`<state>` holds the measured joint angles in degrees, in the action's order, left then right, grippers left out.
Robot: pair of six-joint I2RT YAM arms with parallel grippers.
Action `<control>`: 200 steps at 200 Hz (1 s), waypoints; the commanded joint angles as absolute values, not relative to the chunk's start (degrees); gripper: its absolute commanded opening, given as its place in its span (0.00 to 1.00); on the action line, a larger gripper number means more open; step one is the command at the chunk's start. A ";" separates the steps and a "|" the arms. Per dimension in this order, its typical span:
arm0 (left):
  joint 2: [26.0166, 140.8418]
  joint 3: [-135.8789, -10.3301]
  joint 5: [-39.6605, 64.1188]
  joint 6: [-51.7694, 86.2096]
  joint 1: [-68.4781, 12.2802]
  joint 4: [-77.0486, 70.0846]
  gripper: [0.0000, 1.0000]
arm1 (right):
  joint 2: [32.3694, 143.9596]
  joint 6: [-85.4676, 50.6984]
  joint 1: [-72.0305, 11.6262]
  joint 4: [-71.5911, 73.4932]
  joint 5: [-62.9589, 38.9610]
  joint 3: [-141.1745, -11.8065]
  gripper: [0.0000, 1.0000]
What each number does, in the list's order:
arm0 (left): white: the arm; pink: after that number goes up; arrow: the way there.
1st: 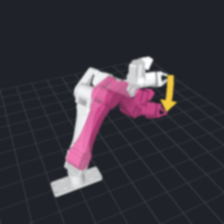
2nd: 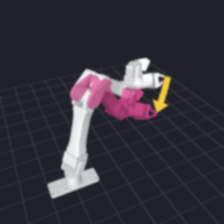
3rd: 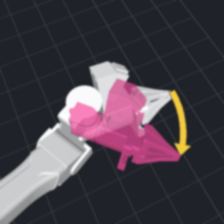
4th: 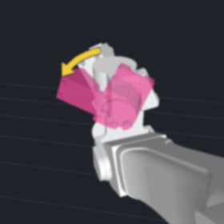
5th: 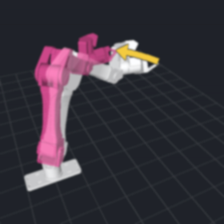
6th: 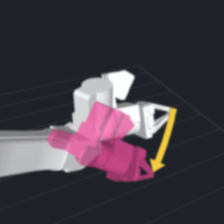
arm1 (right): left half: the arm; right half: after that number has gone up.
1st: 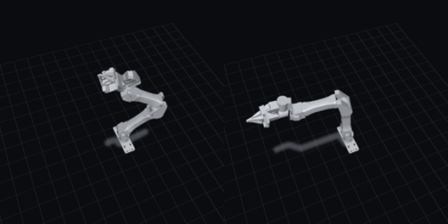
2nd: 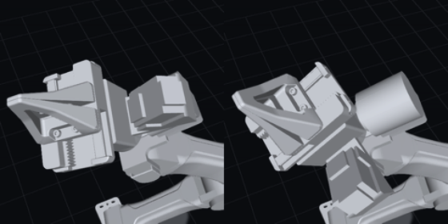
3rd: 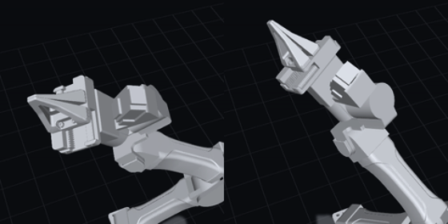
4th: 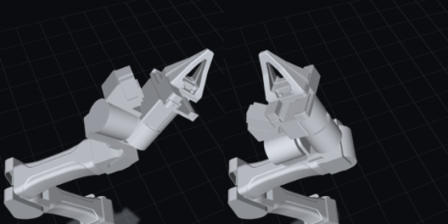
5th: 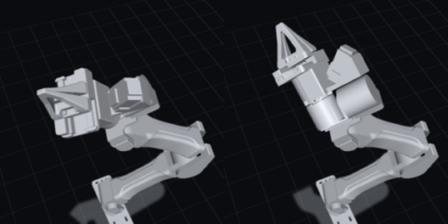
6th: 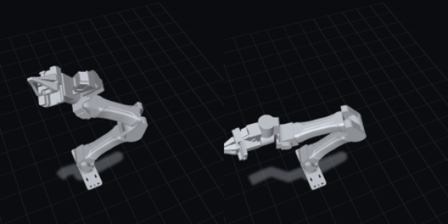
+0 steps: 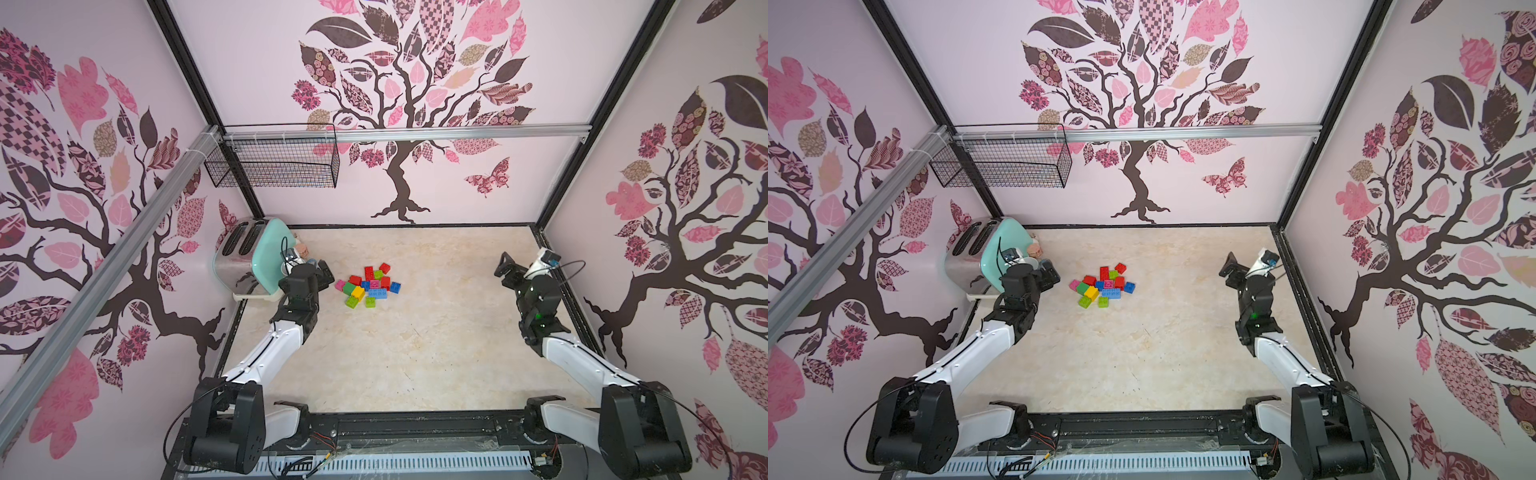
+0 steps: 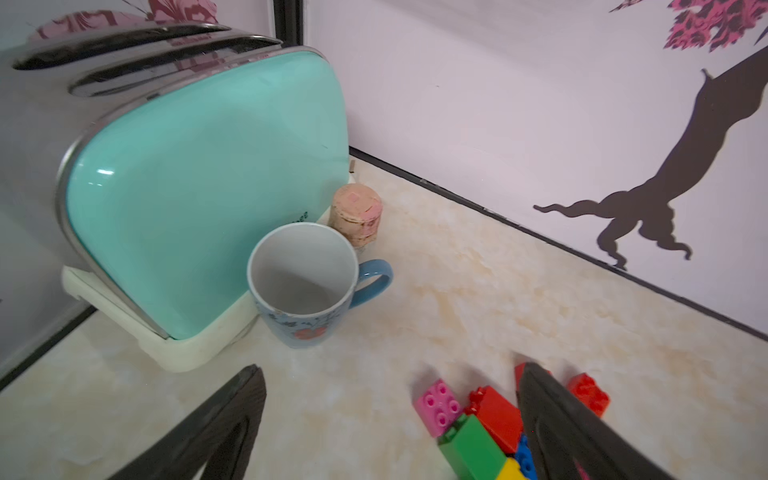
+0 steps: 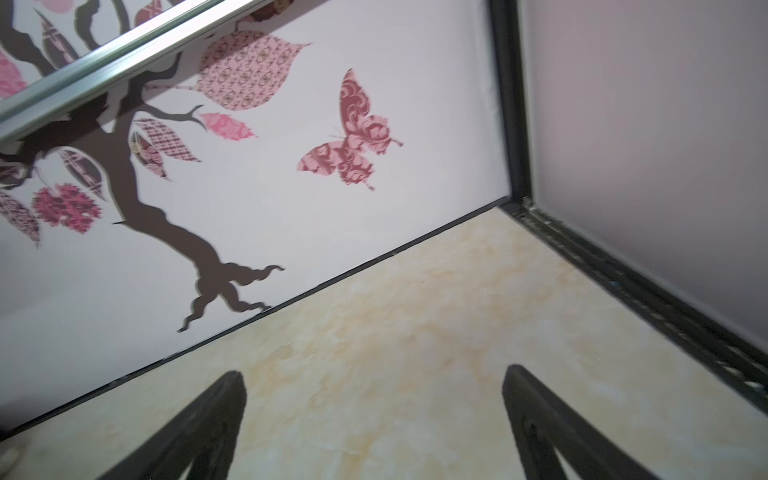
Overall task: Assemble the number 4 with lego
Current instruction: Move the lego brick at the center of the board.
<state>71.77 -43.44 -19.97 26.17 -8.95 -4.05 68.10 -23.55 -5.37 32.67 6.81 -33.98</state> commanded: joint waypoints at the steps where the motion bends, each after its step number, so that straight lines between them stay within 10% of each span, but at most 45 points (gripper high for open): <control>1: 74.67 -50.09 -11.75 35.73 -8.90 15.05 0.98 | 74.58 -32.60 -8.17 8.19 -14.20 -41.16 0.99; 200: 123.27 -95.60 -9.02 30.39 -8.64 39.31 0.70 | 76.75 -29.61 -18.40 1.21 -9.06 -43.12 0.99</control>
<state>120.42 -91.59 -11.03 30.41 -9.67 39.24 79.88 -30.72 -18.57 3.99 -11.22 -42.68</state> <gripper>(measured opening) 0.699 0.995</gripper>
